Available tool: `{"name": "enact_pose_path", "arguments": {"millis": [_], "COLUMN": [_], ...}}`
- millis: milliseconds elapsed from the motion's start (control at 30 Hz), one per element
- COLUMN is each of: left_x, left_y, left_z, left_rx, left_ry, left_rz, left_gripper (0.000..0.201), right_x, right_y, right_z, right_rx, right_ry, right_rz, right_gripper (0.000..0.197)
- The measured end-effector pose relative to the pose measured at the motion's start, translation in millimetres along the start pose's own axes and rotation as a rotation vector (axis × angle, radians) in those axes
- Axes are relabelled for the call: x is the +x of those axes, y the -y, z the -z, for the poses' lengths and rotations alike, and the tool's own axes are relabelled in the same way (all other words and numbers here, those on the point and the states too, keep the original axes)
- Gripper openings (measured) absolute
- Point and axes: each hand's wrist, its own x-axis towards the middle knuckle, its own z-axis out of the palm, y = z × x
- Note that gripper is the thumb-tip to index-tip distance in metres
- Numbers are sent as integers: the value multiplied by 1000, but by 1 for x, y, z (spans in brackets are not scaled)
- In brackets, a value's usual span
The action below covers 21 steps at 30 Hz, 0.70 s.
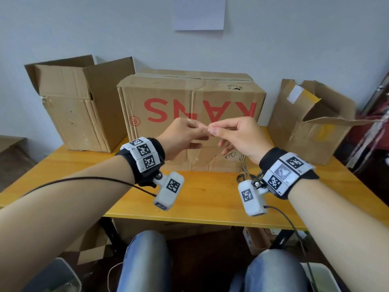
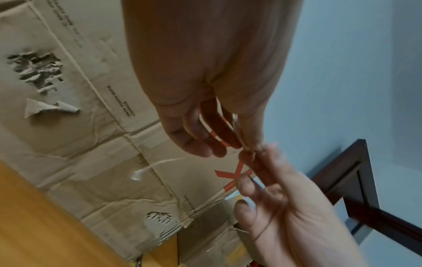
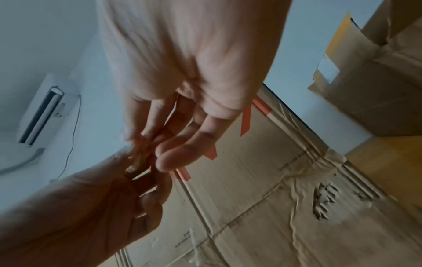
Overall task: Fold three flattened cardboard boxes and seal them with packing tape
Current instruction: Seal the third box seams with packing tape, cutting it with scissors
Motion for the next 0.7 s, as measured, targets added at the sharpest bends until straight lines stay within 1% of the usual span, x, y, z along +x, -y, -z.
{"name": "enact_pose_path", "arguments": {"millis": [100,133,200,267,300,400,533,567,667,700], "left_x": [-2,-3,-7,-11,-12,-13,-19,-21,-23,-23], "left_y": [2,3,4,8,10,18,28,30,36,39], "left_z": [1,2,1,-1,-1,4,17,20,30,32], "left_rx": [-61,-85,-110,-139,-161,-185,9,54,186,214], "left_ry": [-26,-13,94,196,203,146,230,229,156,138], "left_rz": [27,39,79,136,164,238,422,449,474,477], "left_gripper": [24,24,17,25,27,27,26,25,22,22], "right_x": [0,0,0,1,1,-1,-7,-8,-12,-13], "right_y": [-1,-2,-2,-4,-5,-14,-32,-36,-42,-42], "right_z": [-1,-1,-2,-2,-1,1,-1,-1,-6,-9], "right_rx": [60,74,109,120,102,-47,-326,-360,-325,-317], "right_ry": [27,30,42,47,47,47,97,116,177,204], "right_rz": [-20,-21,-31,-44,-48,-77,-146,-171,-262,-288], "right_gripper": [15,15,12,7,6,6,4,6,22,23]}}
